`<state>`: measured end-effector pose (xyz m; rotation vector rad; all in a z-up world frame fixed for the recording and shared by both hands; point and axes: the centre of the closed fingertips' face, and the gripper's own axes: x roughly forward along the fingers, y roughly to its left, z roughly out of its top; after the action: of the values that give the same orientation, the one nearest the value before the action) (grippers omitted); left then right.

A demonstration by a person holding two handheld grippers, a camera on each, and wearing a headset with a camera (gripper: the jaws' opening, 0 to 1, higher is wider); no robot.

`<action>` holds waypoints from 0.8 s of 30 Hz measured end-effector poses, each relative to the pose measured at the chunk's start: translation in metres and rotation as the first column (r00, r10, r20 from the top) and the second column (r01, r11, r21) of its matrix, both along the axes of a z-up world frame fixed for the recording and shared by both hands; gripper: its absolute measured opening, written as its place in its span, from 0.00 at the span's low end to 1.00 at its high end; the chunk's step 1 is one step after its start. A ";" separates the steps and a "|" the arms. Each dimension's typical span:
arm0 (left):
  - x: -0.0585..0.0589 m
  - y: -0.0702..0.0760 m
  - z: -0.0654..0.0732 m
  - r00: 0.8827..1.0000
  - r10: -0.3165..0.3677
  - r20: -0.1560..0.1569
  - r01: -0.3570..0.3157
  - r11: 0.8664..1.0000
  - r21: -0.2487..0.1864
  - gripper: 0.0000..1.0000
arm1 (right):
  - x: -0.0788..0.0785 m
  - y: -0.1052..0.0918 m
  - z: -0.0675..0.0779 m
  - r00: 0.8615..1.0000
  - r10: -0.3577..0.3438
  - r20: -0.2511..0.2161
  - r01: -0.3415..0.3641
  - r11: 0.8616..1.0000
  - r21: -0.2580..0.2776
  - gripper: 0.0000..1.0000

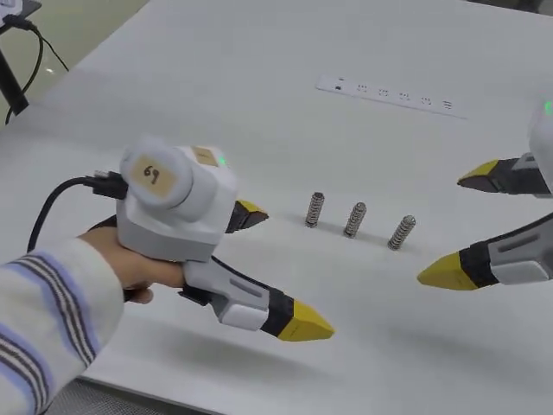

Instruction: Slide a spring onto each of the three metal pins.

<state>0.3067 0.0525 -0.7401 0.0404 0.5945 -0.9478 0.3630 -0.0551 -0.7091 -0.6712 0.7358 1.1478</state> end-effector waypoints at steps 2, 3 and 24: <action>-0.001 0.000 0.001 1.000 -0.001 0.000 0.001 1.000 0.000 0.98 | -0.004 -0.002 -0.001 1.000 -0.017 -0.003 0.017 1.000 0.017 0.81; -0.001 0.001 0.001 1.000 -0.001 0.000 0.001 1.000 0.000 0.98 | -0.005 -0.002 -0.001 1.000 -0.024 -0.005 0.025 0.999 0.024 0.82; -0.012 0.006 0.000 0.999 -0.013 -0.044 0.013 1.000 0.019 0.98 | -0.035 0.003 -0.003 0.976 -0.211 -0.049 0.217 0.956 0.196 0.99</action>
<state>0.2945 0.0586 -0.7396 0.0404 0.6445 -0.9576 0.3284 -0.0526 -0.7120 -0.3966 0.6877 1.0167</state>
